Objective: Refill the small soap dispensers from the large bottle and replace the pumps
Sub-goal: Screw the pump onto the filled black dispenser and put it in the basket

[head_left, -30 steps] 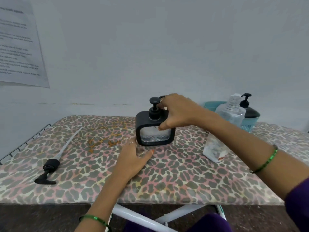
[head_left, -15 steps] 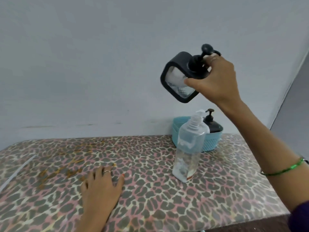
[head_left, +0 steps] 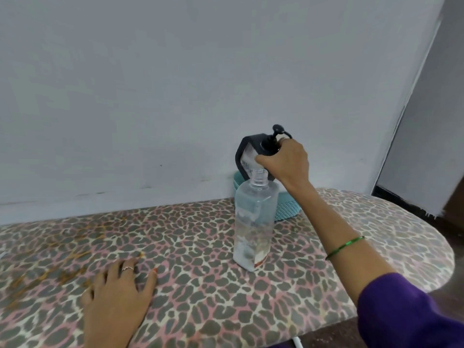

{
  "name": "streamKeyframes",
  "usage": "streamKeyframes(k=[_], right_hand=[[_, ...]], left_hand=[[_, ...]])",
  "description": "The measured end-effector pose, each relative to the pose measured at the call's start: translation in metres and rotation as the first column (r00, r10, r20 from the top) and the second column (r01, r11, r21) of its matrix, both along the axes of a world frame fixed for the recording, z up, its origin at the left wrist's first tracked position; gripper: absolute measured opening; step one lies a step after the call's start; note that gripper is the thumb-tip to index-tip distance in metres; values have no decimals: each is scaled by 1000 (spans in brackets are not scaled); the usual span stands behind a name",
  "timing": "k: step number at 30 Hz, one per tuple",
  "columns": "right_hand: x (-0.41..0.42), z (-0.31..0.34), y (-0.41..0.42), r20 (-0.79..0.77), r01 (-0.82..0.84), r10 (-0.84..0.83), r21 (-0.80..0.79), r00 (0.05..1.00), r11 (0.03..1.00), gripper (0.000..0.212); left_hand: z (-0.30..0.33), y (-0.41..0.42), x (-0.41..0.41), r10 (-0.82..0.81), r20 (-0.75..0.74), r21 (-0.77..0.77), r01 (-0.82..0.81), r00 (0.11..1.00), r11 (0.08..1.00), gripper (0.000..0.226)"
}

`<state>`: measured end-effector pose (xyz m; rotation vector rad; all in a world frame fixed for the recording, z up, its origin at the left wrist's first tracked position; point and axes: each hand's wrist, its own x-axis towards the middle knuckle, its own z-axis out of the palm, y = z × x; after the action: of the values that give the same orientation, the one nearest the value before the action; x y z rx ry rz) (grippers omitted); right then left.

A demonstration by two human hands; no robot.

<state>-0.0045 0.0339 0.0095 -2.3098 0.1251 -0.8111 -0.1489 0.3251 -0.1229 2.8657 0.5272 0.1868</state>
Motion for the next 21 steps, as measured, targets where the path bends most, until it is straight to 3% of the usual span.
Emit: streamKeyframes(k=[5, 11, 21], right_hand=[[5, -10, 6, -138, -18, 12, -37, 990, 999, 35], [5, -16, 11, -268, 0, -59, -218, 962, 976, 21], [36, -51, -6, -273, 37, -154, -392, 950, 919, 23]], left_hand=[[2, -2, 0, 23, 10, -4, -23, 1000, 1000, 55], [0, -1, 0, 15, 12, 6, -16, 1000, 1000, 57], [1, -8, 5, -16, 15, 34, 16, 1000, 999, 58]])
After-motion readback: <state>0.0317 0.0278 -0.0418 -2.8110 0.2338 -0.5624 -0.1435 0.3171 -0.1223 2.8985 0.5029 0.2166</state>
